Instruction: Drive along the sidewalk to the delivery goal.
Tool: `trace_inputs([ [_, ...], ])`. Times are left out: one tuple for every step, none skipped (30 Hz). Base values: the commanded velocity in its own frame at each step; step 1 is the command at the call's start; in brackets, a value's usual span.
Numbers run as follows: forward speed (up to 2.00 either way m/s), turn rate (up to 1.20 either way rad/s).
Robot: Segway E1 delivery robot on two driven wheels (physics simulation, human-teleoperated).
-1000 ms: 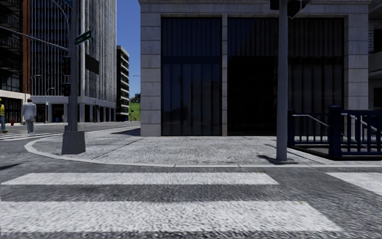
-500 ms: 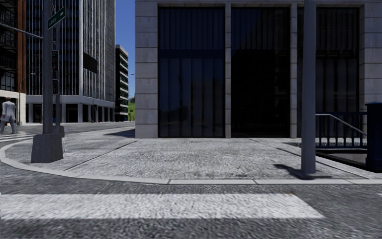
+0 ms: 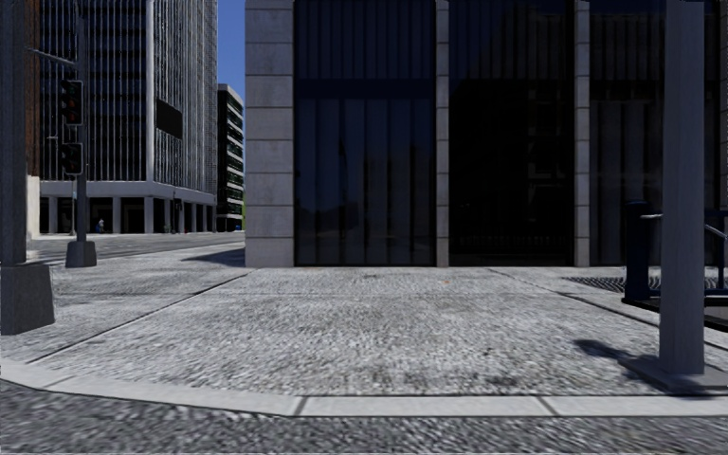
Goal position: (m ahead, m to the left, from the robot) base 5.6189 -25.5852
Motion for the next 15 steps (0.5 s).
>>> trace_inputs([
  [1.61,0.0],
  [1.61,0.0],
  [1.61,0.0],
  [1.61,0.0],
  [1.61,0.0],
  [1.61,0.0],
  [1.61,0.0],
  [1.61,0.0],
  [1.61,0.0],
  [1.61,0.0],
  [1.61,0.0],
  [1.61,0.0],
  [1.61,0.0],
  [1.61,0.0],
  [1.61,0.0],
])
